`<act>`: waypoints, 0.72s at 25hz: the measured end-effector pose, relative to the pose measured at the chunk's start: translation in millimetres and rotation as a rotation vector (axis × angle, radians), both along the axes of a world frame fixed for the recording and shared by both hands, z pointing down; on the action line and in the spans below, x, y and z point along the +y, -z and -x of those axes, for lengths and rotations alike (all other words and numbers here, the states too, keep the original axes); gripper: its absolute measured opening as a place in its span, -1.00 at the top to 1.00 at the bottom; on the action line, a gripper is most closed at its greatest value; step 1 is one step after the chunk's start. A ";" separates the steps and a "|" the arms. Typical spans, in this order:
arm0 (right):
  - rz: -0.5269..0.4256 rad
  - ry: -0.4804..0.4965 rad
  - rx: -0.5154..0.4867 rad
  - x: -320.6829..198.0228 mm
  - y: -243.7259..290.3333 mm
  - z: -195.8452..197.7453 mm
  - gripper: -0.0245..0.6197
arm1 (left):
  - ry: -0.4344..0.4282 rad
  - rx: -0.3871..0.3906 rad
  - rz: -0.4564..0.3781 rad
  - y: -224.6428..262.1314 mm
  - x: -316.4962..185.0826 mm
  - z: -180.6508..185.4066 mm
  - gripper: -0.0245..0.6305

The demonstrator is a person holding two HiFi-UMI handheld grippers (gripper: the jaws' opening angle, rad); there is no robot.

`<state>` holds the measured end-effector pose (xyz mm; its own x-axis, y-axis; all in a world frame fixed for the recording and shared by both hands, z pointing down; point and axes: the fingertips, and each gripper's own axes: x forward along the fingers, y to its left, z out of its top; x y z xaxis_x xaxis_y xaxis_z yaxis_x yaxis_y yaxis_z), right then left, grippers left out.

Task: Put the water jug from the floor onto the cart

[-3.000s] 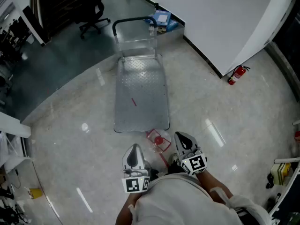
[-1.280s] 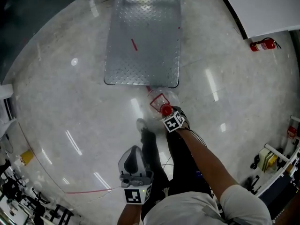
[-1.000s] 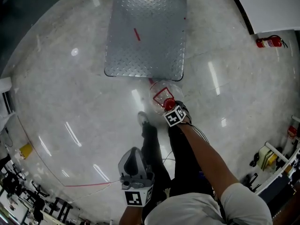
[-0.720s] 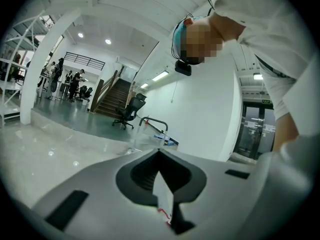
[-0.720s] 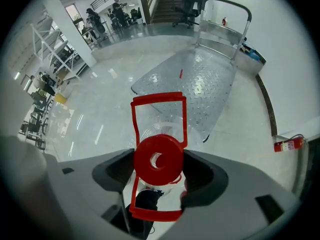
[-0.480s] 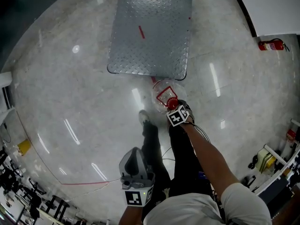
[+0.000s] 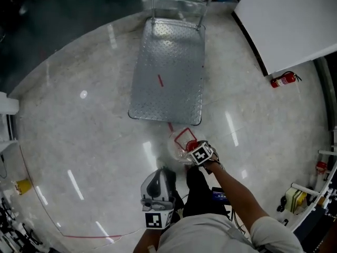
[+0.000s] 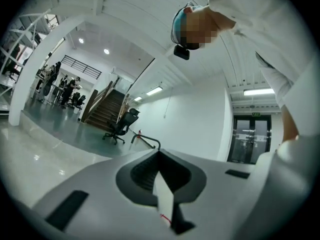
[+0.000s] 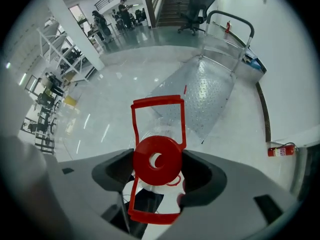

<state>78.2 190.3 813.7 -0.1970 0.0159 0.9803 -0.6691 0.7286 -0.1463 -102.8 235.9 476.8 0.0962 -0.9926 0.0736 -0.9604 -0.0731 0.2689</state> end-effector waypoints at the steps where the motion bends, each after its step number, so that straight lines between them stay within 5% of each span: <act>1: -0.009 -0.017 0.002 -7.6 18.0 1.6 0.00 | -0.006 0.008 -0.016 7.4 -2.0 7.3 0.92; 10: -0.099 -0.156 -0.097 -94.6 121.7 40.1 0.00 | -0.093 -0.030 -0.151 64.3 -32.7 35.2 0.92; 18: -0.232 -0.052 -0.077 -223.0 127.1 62.2 0.00 | -0.084 -0.040 -0.168 78.1 -125.1 25.4 0.92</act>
